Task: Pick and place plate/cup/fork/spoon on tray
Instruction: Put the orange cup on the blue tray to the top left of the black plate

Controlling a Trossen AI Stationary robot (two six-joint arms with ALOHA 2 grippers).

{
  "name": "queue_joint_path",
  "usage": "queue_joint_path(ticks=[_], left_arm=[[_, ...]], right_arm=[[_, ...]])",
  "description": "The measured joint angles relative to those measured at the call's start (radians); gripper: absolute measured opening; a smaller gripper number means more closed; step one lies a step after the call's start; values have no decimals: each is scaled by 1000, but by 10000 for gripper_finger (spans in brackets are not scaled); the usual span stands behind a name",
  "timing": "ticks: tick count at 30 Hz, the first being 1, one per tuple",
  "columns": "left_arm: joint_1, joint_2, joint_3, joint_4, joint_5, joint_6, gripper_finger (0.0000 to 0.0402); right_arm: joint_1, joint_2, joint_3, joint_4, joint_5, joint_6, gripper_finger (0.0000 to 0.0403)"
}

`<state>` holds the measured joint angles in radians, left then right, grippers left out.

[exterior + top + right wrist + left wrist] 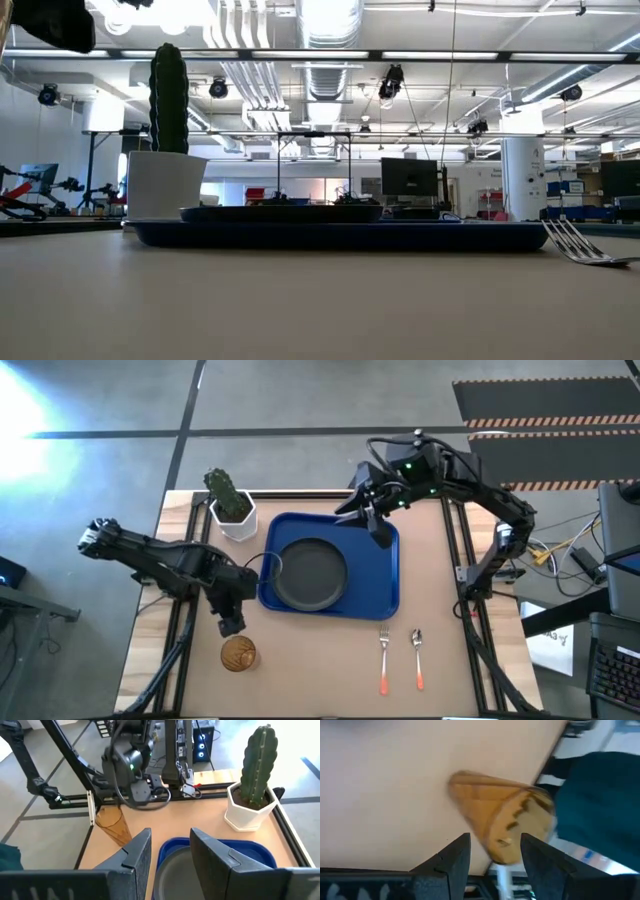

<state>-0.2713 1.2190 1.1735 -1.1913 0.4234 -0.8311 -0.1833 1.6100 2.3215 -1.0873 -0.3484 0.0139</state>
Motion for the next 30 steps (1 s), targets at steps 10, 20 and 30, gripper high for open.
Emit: queue_joint_path(ticks=[10,20,30], left_arm=[[-63,128,36,6,-65,112,157],[-145,161,59,5,-160,96,157],[-150,172,57,5,-256,104,157]], right_arm=[[0,-17,0,-20,1,19,123],[0,-10,0,-23,8,18,123],[2,-6,-1,-23,8,51,123]])
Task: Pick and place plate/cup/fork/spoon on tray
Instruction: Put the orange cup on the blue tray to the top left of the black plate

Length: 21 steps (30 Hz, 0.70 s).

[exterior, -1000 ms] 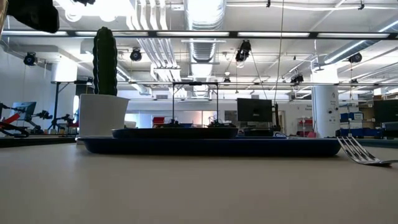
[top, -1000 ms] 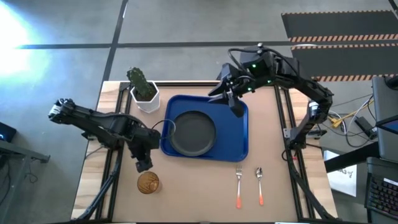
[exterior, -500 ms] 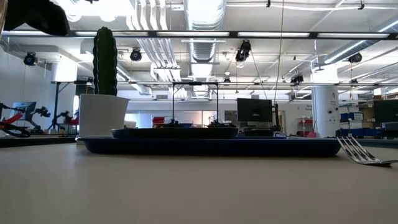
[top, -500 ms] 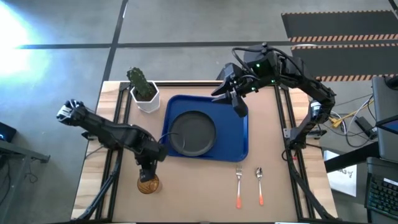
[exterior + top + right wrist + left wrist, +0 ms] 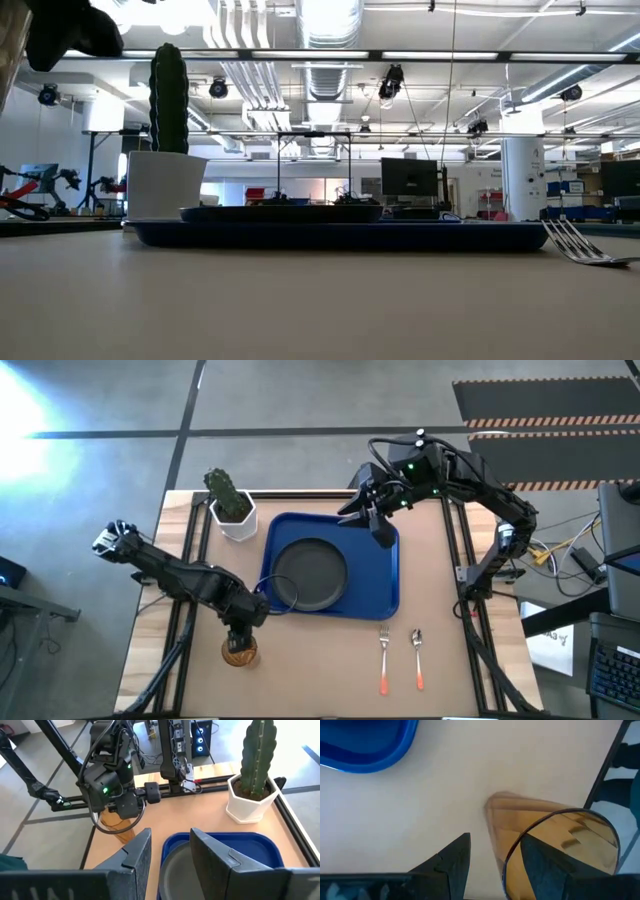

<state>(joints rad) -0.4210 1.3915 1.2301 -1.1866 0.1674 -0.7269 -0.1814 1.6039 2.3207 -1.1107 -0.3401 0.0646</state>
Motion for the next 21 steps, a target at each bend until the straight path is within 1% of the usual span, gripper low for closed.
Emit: queue_joint_path(ticks=[6,14,18,21], left_arm=[[-1,5,0,0,39,0,157],[-3,6,-36,9,47,-1,157],[-4,6,-76,62,90,-1,157],[-5,6,-77,88,87,0,155]], right_arm=[[0,-1,0,0,0,3,123],[0,-1,0,0,0,-3,123],[0,-1,0,0,0,-5,123],[0,-1,0,0,0,-5,123]])
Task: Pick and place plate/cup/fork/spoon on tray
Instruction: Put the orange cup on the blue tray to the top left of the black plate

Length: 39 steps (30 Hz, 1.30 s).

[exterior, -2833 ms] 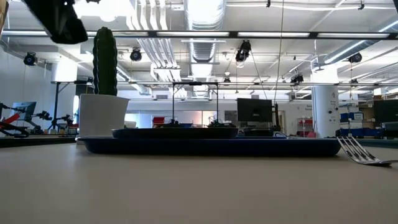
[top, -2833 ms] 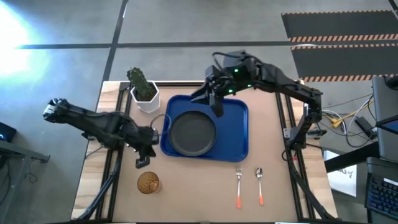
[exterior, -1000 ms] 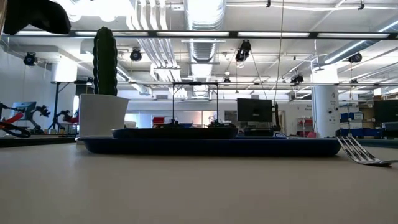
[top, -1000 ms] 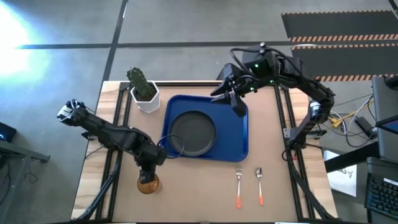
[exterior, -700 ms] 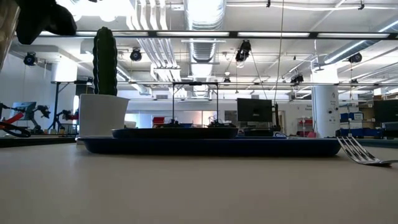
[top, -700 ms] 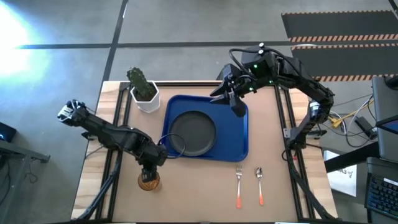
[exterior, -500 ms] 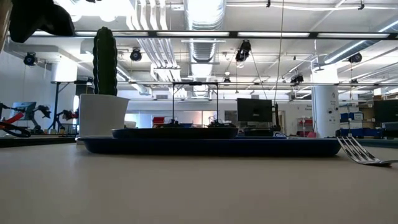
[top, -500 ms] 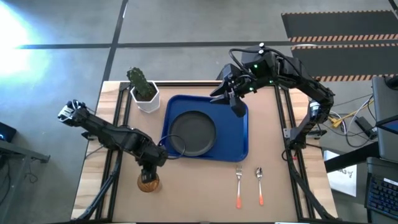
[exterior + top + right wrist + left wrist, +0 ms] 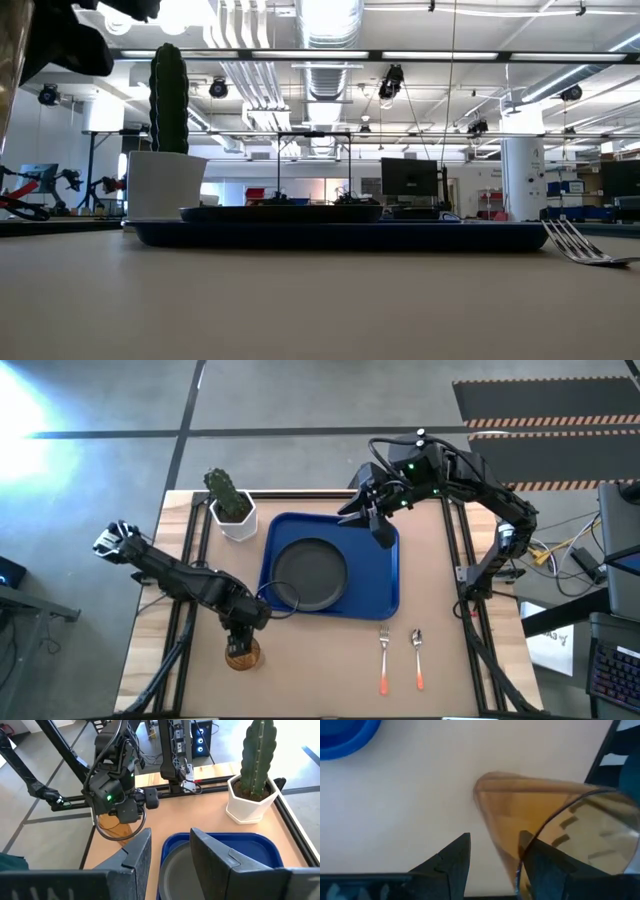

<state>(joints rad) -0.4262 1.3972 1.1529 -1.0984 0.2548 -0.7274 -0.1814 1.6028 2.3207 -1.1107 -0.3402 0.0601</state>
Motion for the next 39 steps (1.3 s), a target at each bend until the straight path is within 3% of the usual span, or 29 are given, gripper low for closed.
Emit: queue_joint_path(ticks=[3,9,15,23,29,35,39], left_arm=[[0,0,4,-1,-8,4,132],[-7,0,4,-2,-30,8,12],[-16,-1,19,5,-126,1,2],[7,-45,160,-15,-402,0,1],[51,-106,271,-161,-616,3,1],[137,-173,316,-259,-726,21,0],[240,-219,316,-245,-744,72,0]], right_arm=[[0,0,0,0,0,-1,123],[0,0,0,0,3,-8,123],[0,0,0,0,27,-10,123],[-2,-1,0,-47,33,-21,123],[-25,-6,0,-249,159,-8,115],[-42,-6,-11,-293,158,18,82],[-42,-6,-25,-293,172,-1,54]])
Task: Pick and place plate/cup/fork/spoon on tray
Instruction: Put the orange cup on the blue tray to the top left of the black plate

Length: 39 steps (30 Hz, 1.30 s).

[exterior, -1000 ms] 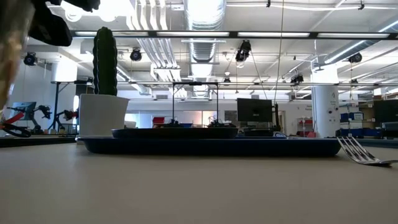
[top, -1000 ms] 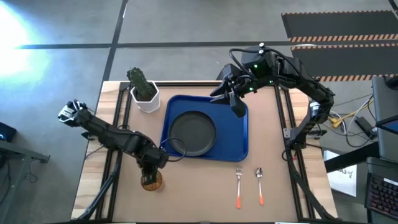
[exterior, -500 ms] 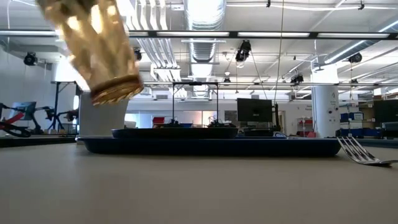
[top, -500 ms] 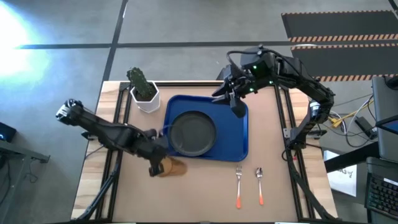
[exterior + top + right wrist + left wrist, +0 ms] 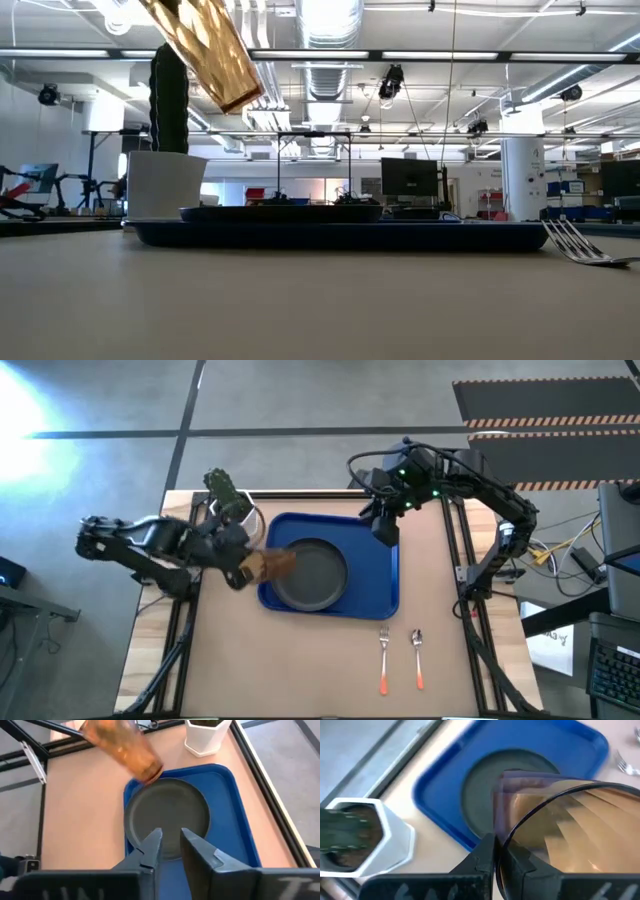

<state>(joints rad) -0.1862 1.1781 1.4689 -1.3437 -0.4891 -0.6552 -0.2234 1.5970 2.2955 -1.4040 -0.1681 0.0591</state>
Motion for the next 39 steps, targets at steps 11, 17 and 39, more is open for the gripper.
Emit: queue_joint_path(ticks=[11,17,39], left_arm=[[303,15,-2,99,128,294,0],[356,19,-2,123,163,370,0],[721,236,-3,166,332,516,0]], right_arm=[[-22,-16,-136,-146,152,-6,9],[-117,-166,-386,9,112,21,8],[-192,-644,-1107,545,0,180,8]])
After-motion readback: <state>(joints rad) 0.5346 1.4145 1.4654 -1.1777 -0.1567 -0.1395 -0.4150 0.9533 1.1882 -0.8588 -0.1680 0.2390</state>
